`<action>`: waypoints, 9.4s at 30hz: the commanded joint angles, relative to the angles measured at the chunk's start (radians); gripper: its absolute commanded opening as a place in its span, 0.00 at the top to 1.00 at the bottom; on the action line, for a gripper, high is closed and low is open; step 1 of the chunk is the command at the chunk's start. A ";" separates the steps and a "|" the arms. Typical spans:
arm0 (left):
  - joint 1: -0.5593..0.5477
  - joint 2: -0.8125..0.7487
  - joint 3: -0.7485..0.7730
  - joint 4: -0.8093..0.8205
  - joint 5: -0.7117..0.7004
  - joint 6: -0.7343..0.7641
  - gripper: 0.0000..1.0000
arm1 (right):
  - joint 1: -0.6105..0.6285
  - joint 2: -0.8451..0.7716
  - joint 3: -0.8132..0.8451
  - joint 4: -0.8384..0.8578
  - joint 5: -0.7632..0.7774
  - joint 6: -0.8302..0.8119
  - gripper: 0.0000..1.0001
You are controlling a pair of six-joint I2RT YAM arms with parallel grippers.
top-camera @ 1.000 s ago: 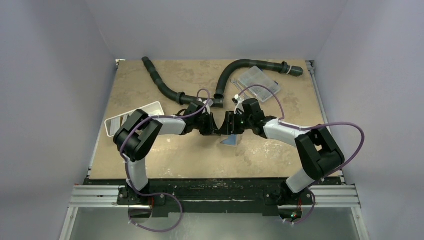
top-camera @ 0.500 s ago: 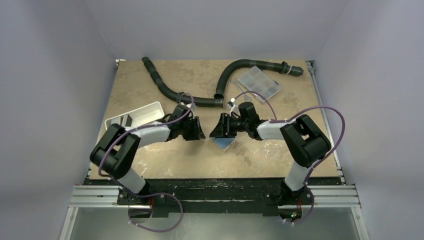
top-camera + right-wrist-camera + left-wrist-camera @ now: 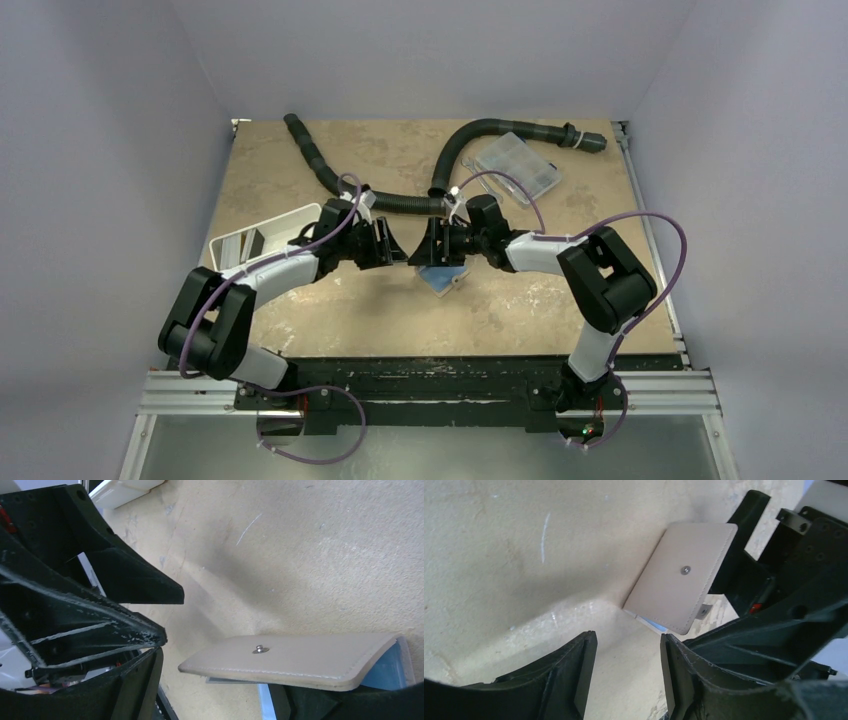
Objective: Put the credit cards into the card holder
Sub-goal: Open the card holder at the center of the board, then pick up the credit card from the storage box.
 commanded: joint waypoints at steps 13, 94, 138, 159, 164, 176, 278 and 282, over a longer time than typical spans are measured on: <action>0.003 -0.191 0.036 -0.121 -0.191 0.032 0.47 | 0.063 0.099 0.312 -0.350 0.259 -0.232 0.18; -0.142 0.107 -0.315 0.398 -0.266 -0.243 1.00 | 0.159 -0.035 0.123 -0.473 0.283 -0.346 0.70; -0.144 0.054 -0.186 0.433 0.006 -0.186 1.00 | 0.073 -0.176 -0.244 -0.120 0.123 -0.120 0.67; -0.079 0.236 -0.216 0.481 -0.056 -0.178 1.00 | 0.029 -0.131 -0.284 -0.113 0.156 -0.142 0.71; -0.080 0.212 -0.231 0.512 -0.022 -0.210 1.00 | 0.065 -0.195 -0.168 -0.234 0.164 -0.183 0.68; -0.080 0.155 -0.206 0.452 -0.018 -0.196 1.00 | 0.083 -0.177 -0.206 -0.191 0.189 -0.170 0.60; 0.490 0.189 0.439 -0.624 -1.000 0.471 0.08 | 0.089 -0.344 -0.091 -0.404 0.323 -0.352 0.38; 0.491 0.213 0.436 -0.628 -1.009 0.473 0.13 | 0.088 -0.344 -0.091 -0.404 0.320 -0.352 0.38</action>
